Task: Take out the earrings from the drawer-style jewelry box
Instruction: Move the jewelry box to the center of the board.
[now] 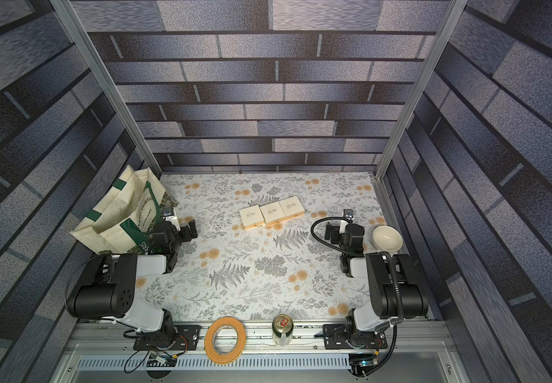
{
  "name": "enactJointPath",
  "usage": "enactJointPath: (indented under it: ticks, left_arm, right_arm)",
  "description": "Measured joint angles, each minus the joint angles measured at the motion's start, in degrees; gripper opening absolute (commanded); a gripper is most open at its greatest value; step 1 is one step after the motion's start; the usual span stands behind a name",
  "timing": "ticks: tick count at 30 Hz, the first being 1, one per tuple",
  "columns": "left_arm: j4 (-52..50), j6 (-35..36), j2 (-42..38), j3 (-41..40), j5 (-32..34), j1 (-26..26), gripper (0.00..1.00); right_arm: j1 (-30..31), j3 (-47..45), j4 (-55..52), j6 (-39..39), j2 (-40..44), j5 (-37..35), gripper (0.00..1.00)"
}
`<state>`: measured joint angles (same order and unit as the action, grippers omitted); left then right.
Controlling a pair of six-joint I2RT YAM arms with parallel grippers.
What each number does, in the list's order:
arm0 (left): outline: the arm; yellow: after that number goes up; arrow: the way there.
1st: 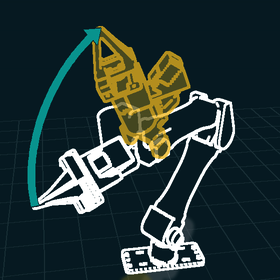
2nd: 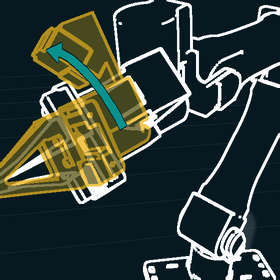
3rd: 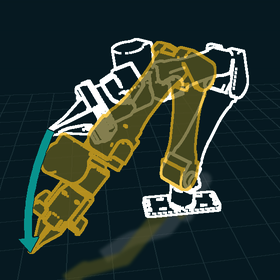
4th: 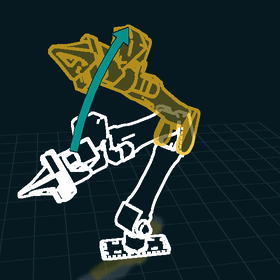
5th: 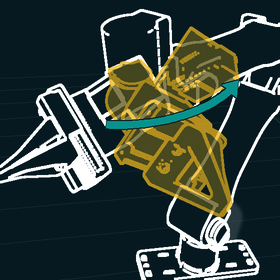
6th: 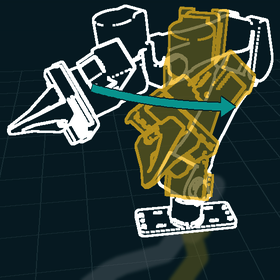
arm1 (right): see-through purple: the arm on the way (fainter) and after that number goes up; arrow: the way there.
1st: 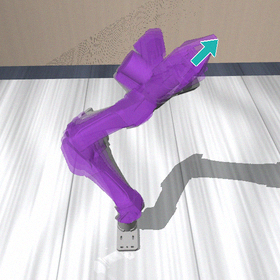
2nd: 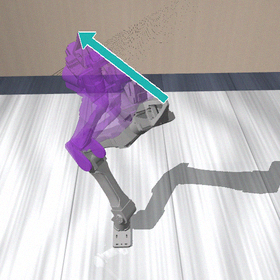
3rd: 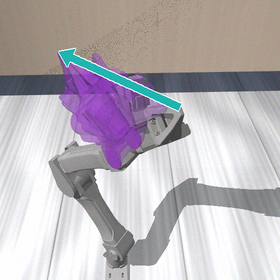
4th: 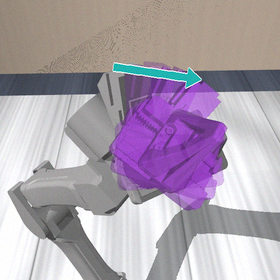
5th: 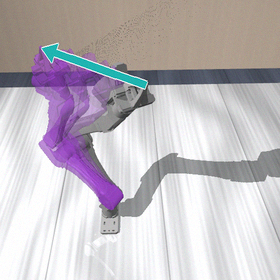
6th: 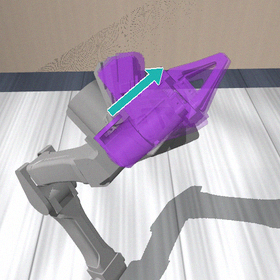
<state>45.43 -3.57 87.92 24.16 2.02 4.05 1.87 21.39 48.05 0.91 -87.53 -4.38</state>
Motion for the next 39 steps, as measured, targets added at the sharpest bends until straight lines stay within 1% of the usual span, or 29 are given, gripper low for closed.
enactJointPath:
  ticks: [9, 11, 13, 17, 20, 22, 25, 28, 34, 39]
  left_arm:
    - [-0.1, 0.0, 0.0, 0.0, 0.1, 0.0, 1.00]
    - [-2.8, 0.0, -0.5, 0.8, 0.1, -0.2, 1.00]
    - [-8.9, 0.2, -2.6, 2.9, -0.1, -0.3, 1.00]
    - [-19.6, -0.1, -11.0, 9.5, -1.3, -1.3, 1.00]
    - [-23.8, -1.5, -15.9, 15.0, -3.5, -2.9, 1.00]
    - [-27.5, -2.5, -16.2, 20.2, -5.8, -4.5, 1.00]
    - [-32.1, -4.2, -12.4, 28.6, -9.7, -7.2, 1.00]
    - [-34.7, -7.3, -5.1, 36.9, -15.0, -9.2, 1.00]
    - [-38.4, -13.7, 13.4, 52.0, -25.7, -12.1, 1.00]
    - [-38.7, -18.2, 24.9, 58.4, -32.5, -13.7, 1.00]
  right_arm:
    - [0.0, 0.0, 0.0, 0.0, 0.0, 0.0, 1.00]
    - [0.0, 0.2, -1.1, 0.0, 0.4, 0.0, 1.00]
    - [0.0, 1.4, -5.5, 0.0, 2.3, 0.0, 0.99]
    - [0.0, 7.3, -17.9, -0.7, 10.4, 0.7, 0.99]
    - [0.0, 13.2, -26.9, -2.2, 16.6, 3.5, 0.99]
    - [0.0, 17.9, -33.8, -3.6, 18.9, 6.5, 0.99]
    - [0.0, 24.8, -43.1, -6.4, 20.0, 12.8, 0.99]
    - [0.5, 28.3, -49.5, -10.1, 20.0, 19.1, 0.99]
    - [5.5, 28.3, -56.7, -16.6, 19.9, 25.2, 0.99]
    - [9.9, 26.1, -56.8, -21.0, 19.7, 27.1, 0.99]
